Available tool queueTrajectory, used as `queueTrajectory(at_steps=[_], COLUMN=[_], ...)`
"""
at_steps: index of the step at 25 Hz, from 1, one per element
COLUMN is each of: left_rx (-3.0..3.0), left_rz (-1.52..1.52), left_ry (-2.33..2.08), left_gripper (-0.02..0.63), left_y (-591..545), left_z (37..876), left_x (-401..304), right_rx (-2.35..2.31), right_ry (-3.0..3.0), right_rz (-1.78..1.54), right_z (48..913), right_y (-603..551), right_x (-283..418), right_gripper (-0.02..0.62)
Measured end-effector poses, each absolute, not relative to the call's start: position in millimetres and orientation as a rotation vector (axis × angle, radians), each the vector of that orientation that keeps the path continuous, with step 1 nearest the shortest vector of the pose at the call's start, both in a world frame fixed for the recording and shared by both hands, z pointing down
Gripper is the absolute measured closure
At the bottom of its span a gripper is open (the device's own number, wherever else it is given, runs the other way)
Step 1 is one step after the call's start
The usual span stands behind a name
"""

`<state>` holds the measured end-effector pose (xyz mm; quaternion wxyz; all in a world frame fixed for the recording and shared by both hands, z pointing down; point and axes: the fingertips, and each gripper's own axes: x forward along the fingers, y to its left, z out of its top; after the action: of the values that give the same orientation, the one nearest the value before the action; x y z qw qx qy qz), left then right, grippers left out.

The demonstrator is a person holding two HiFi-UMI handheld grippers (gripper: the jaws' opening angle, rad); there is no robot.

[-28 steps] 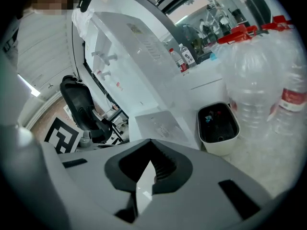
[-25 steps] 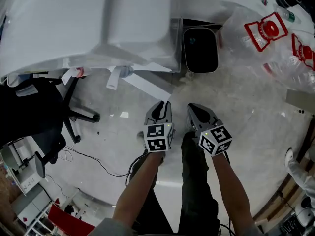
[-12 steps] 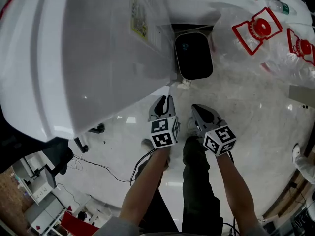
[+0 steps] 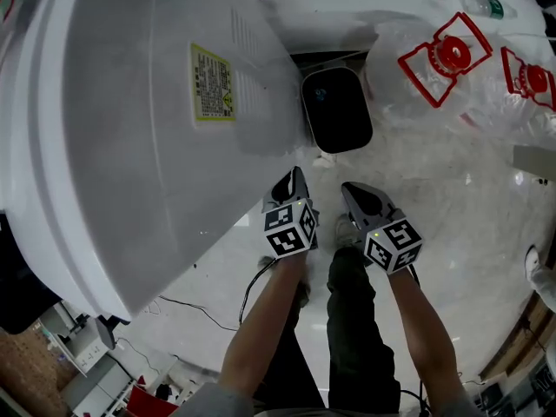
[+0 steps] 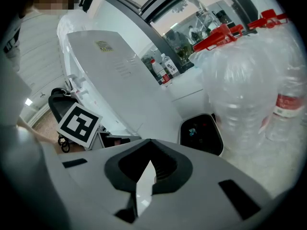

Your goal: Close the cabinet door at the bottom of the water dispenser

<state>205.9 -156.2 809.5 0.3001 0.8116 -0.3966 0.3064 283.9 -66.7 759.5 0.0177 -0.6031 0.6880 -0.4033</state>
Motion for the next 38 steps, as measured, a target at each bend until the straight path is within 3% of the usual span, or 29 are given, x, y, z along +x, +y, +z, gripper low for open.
queueTrajectory(at_steps=[13, 19, 38], left_rx=[2.243, 2.298, 2.57], left_rz=[0.848, 0.864, 0.734], left_ry=[-0.941, -0.901, -0.666], left_gripper=[0.541, 0.58, 0.598], left_y=[-127.9, -100.7, -46.3], left_z=[780.6, 737.6, 479.4], left_x=[192.1, 170.0, 157.8], right_rx=[-1.895, -1.908, -1.994], right_ry=[2.102, 2.089, 2.031], right_rz=[-1.263, -1.259, -1.097], right_z=[737.5, 705.8, 490.9], right_y=[-48.5, -30.6, -5.4], right_x=[264.1, 241.4, 205.8], right_gripper=[0.586, 0.586, 0.587])
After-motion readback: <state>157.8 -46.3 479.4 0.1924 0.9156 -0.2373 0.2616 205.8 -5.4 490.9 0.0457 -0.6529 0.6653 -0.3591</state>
